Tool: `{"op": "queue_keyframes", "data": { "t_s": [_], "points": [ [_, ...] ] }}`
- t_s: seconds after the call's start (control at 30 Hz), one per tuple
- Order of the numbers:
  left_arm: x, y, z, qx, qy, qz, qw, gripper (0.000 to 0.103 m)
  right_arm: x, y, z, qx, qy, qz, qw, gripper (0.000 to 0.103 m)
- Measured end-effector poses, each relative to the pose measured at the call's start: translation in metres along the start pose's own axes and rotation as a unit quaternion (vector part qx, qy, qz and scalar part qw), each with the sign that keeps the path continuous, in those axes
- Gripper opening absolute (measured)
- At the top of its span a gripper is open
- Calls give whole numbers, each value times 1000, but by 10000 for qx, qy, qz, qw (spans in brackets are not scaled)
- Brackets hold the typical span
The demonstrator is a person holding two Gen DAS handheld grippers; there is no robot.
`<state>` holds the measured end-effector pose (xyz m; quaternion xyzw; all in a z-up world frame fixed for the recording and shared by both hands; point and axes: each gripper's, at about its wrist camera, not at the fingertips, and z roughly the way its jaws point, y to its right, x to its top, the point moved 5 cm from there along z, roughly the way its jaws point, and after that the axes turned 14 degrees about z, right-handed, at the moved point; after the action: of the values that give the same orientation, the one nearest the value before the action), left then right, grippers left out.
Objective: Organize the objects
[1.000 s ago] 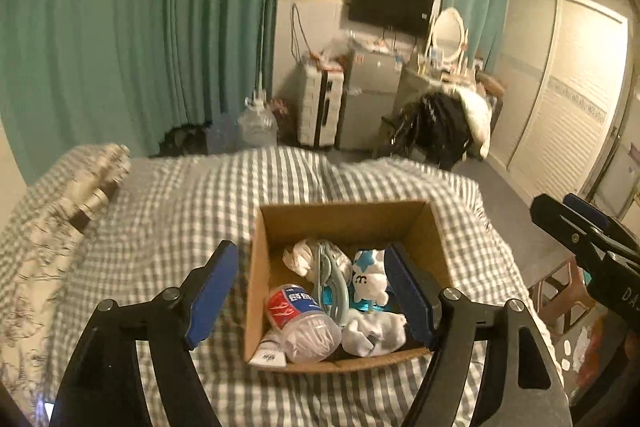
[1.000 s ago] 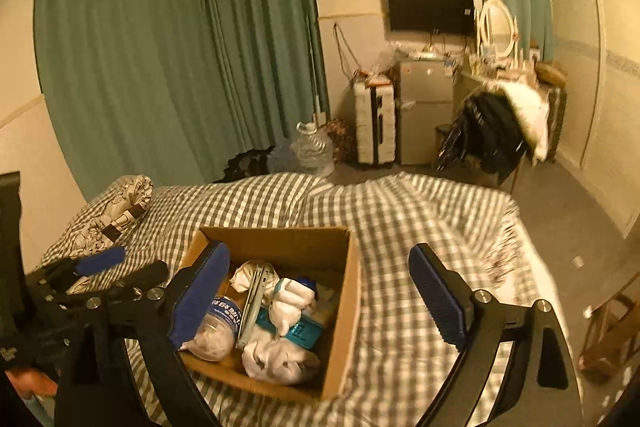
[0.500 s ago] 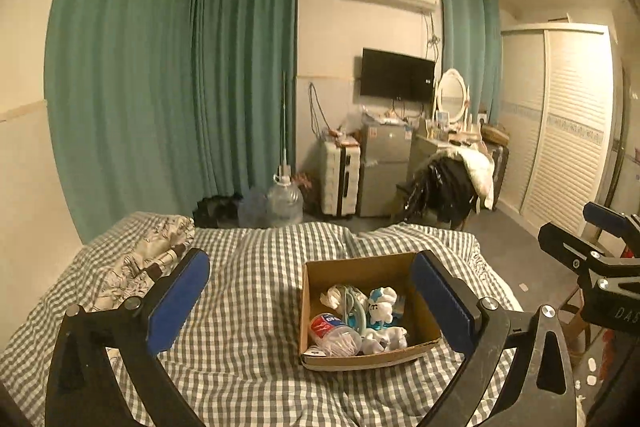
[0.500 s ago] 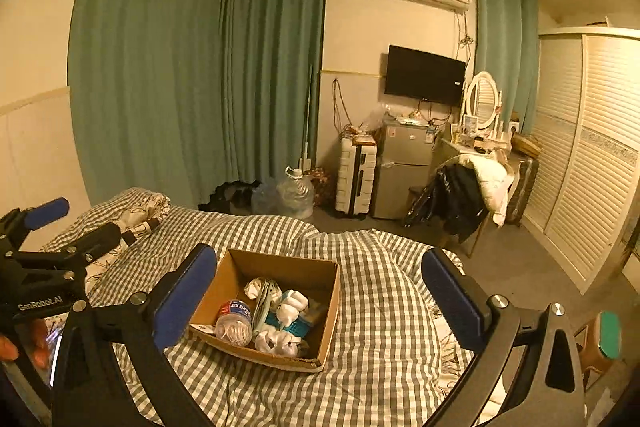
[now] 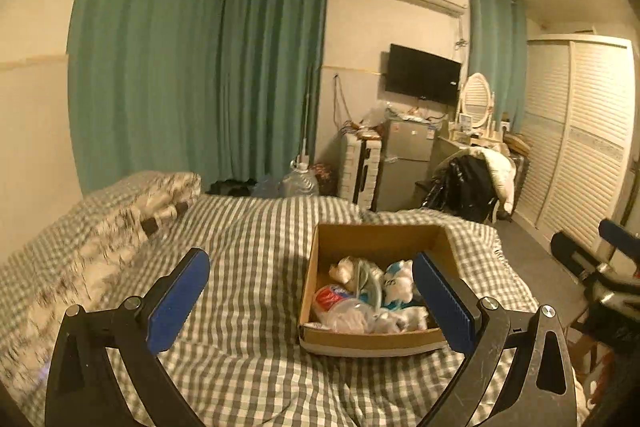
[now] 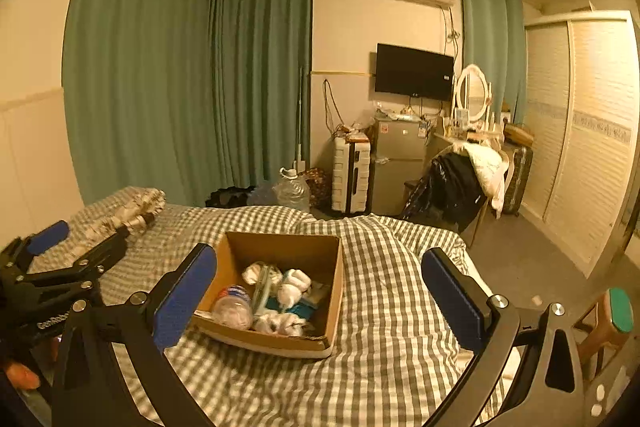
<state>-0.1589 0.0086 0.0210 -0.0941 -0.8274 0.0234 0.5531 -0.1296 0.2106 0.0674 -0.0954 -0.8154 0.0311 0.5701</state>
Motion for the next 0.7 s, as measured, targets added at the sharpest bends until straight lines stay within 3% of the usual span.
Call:
{"op": "queue_keyframes", "data": {
  "t_s": [0.1,0.3,0.7],
  "points": [
    [-28,-1,20,104,-102,-132,9998,103,-30,7,30,-167,-61,-51,9998,103],
    [-62,9,42,98,-415,-15,9991,103,-74,22,72,-166,-603,93,9980,103],
    [-65,20,41,21,-576,294,9979,103,-70,28,67,-262,-490,176,9983,103]
  ]
}}
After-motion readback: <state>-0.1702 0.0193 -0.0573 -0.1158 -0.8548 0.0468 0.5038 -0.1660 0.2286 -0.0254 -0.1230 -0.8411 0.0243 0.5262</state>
